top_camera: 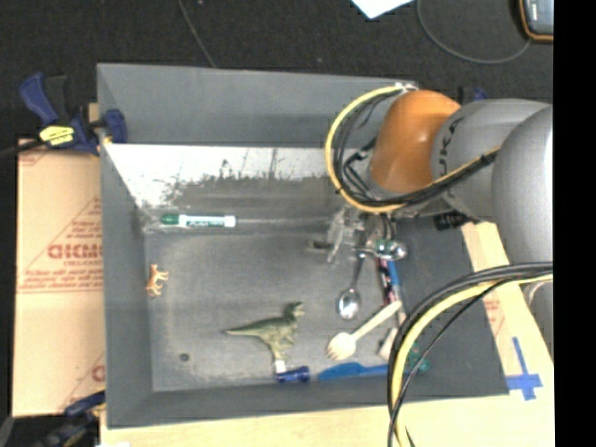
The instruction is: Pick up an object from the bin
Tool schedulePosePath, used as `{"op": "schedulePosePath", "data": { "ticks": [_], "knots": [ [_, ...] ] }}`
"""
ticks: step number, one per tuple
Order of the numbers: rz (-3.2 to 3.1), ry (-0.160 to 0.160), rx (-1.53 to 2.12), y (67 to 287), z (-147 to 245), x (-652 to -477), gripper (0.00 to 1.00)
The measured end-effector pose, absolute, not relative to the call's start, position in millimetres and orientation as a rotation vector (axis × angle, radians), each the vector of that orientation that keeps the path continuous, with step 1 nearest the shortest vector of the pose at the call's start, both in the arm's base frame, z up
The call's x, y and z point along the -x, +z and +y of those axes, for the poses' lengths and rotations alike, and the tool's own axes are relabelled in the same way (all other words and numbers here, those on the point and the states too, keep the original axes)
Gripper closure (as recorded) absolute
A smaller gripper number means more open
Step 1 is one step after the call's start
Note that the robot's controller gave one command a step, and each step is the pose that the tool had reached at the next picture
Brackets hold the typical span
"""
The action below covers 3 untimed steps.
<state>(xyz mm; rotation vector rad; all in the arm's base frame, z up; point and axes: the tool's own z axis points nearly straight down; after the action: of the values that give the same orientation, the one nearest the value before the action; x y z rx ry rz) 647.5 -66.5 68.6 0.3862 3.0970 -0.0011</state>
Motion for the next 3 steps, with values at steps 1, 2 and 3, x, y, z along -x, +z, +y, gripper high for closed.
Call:
{"op": "schedulePosePath", "data": {
  "ticks": [1,2,3],
  "knots": [
    [3.097,-0.002,-0.386,68.7,-66.6,-647.5,1.0],
    [3.107,-0.001,-0.386,109.2,-66.8,-644.5,1.0],
    [3.106,0.0,-0.385,148.3,-66.9,-644.8,1.0]
  ]
}}
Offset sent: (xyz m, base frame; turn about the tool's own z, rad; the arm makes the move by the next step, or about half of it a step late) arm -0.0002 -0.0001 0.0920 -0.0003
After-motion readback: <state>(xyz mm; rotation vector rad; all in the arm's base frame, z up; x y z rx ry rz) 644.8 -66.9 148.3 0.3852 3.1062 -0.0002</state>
